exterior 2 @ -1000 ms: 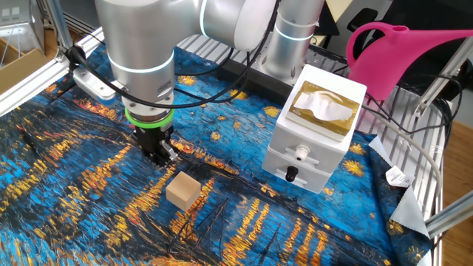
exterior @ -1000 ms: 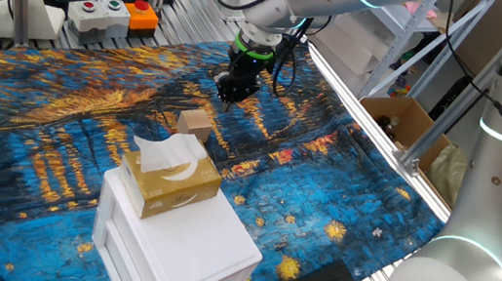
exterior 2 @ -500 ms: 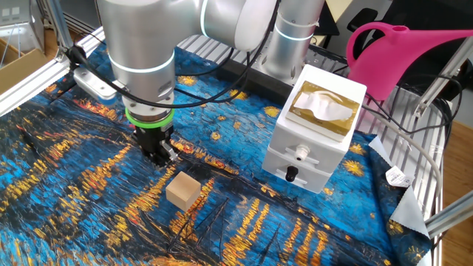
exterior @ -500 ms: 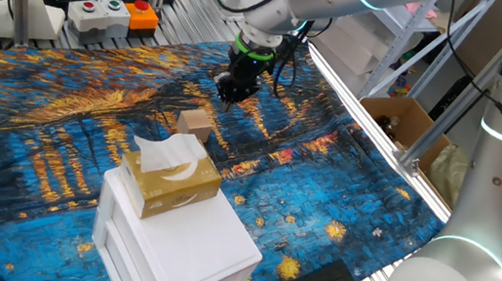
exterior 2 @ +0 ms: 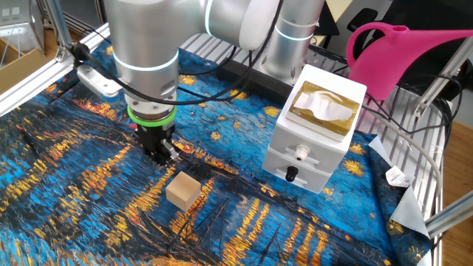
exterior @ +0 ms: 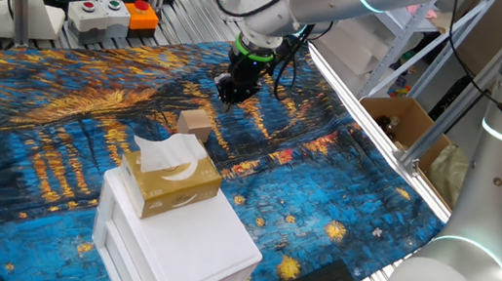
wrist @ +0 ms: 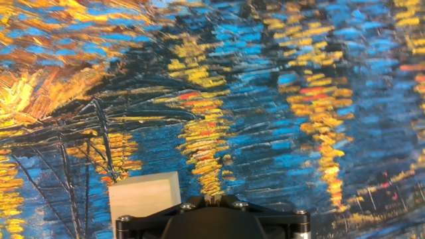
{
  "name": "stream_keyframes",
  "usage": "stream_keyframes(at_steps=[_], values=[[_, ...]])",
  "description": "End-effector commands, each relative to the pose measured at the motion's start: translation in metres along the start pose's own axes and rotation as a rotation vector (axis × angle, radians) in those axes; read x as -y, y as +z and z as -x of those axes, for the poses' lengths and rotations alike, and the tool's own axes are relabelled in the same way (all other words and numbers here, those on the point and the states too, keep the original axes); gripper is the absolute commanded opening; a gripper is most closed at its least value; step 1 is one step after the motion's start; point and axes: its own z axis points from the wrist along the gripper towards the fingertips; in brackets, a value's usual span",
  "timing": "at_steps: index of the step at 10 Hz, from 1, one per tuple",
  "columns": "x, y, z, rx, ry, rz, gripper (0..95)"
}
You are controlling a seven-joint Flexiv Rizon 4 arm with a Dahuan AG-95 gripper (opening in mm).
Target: Approach and touch the side of the small block
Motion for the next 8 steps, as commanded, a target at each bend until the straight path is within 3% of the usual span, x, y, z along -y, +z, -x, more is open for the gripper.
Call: stream_keyframes(at_steps=[1, 8], values=[[-0.0002, -0.0001, -0.0014, -0.058, 0.037, 0.01, 0.0], [-0.0002, -0.0001, -0.0014, -0.073, 0.012, 0.012, 0.0]])
